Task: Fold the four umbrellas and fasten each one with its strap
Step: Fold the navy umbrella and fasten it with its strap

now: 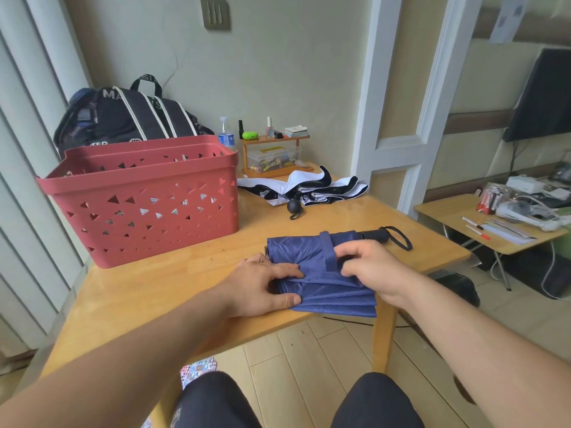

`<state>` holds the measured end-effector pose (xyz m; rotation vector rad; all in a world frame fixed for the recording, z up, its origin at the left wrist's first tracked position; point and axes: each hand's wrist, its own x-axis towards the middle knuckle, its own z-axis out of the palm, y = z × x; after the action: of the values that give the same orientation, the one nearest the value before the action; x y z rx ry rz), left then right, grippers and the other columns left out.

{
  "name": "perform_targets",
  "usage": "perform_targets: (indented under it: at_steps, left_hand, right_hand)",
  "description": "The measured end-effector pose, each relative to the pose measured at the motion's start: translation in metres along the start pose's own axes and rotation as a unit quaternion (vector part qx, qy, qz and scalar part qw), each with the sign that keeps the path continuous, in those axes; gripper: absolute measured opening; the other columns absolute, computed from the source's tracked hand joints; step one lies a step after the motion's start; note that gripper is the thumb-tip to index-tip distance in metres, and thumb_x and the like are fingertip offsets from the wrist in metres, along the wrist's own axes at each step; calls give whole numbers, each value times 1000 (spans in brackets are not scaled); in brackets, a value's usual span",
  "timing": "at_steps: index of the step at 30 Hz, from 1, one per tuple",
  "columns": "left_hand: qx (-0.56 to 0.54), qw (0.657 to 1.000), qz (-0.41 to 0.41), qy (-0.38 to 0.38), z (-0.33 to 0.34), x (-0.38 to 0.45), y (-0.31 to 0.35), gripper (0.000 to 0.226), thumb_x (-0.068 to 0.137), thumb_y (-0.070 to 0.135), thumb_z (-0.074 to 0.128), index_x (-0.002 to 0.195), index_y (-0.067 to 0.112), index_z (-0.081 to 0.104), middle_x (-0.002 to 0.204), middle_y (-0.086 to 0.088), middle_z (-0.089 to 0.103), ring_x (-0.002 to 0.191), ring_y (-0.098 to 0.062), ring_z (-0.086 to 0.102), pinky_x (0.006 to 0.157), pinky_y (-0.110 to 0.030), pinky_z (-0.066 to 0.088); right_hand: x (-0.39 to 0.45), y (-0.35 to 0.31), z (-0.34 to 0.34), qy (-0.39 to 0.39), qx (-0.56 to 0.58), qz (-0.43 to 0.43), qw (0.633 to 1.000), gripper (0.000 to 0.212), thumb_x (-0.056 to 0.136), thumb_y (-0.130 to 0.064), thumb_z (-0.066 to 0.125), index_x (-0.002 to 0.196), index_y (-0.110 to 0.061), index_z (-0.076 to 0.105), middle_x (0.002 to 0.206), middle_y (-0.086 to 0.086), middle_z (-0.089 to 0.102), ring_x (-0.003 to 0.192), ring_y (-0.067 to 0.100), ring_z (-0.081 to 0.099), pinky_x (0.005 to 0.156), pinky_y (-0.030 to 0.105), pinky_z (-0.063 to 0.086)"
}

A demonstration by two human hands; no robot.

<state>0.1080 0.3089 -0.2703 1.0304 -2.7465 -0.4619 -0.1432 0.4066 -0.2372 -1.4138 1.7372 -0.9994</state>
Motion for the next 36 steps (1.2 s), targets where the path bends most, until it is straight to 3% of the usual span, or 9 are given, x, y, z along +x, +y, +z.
perform_targets:
  at_steps: [5,8,10,14,19,23,27,31,36]
  left_hand:
    - [-152,986,-64,29,1,11,-7,30,93,58,37,105,46,62,122,32,67,120,-12,50,117,-42,30]
    - [-151,985,-73,33,3,16,-9,32,97,61,38,102,48,67,116,24,71,118,-14,57,113,-43,39]
    - [-147,984,-87,45,2,19,-2,34,102,61,48,102,37,71,102,16,74,105,-13,64,103,-41,48]
    - [35,997,-34,65,6,14,11,19,98,57,56,103,42,65,110,22,70,111,-15,55,97,-36,47]
    - [309,938,139,78,3,-1,8,42,100,52,28,110,33,65,109,15,73,116,-20,57,96,-41,44]
    - [265,956,120,36,-25,15,27,38,98,43,30,110,29,64,89,-1,68,98,-27,60,89,-39,45]
    - [126,988,20,86,-22,55,53,37,99,16,45,131,27,59,113,-2,69,104,-30,61,84,-44,54]
    - [130,989,-31,68,4,67,49,31,101,32,58,131,29,67,124,-2,64,116,-26,60,89,-43,55]
    - [192,980,19,41,19,44,40,46,111,44,37,155,38,45,138,2,42,124,-25,42,104,-41,43]
  right_hand:
    - [-53,8,-7,-139,-200,-99,965,69,87,18,40,86,-37,81,110,-24,63,109,-8,52,92,4,34]
    - [-66,15,-7,-158,-278,-104,942,67,85,14,41,65,-40,75,99,-26,64,109,-6,50,103,17,37]
    - [-60,11,-10,-63,-241,-100,963,56,84,11,48,58,-33,72,86,-16,69,94,-1,61,96,30,51]
    - [-15,-5,-13,100,-228,-177,952,37,94,-1,55,88,-30,77,95,-19,66,85,-4,60,74,13,43]
    - [41,12,2,65,-314,-158,934,27,105,-18,51,114,-23,76,116,-8,68,110,13,60,95,26,43]
    - [44,34,3,73,-278,-160,944,21,101,-15,58,112,-25,73,107,-14,62,97,9,58,97,33,49]
    - [39,45,7,32,-347,-180,920,35,105,-22,54,137,-28,65,129,-9,54,121,18,47,112,32,36]
    - [17,50,0,19,-406,-178,896,43,109,-37,41,150,-35,52,138,-16,46,133,14,35,113,40,38]
    - [-11,56,-12,-15,-440,-148,886,53,111,-46,24,162,-33,31,163,-19,28,154,6,16,123,36,24]
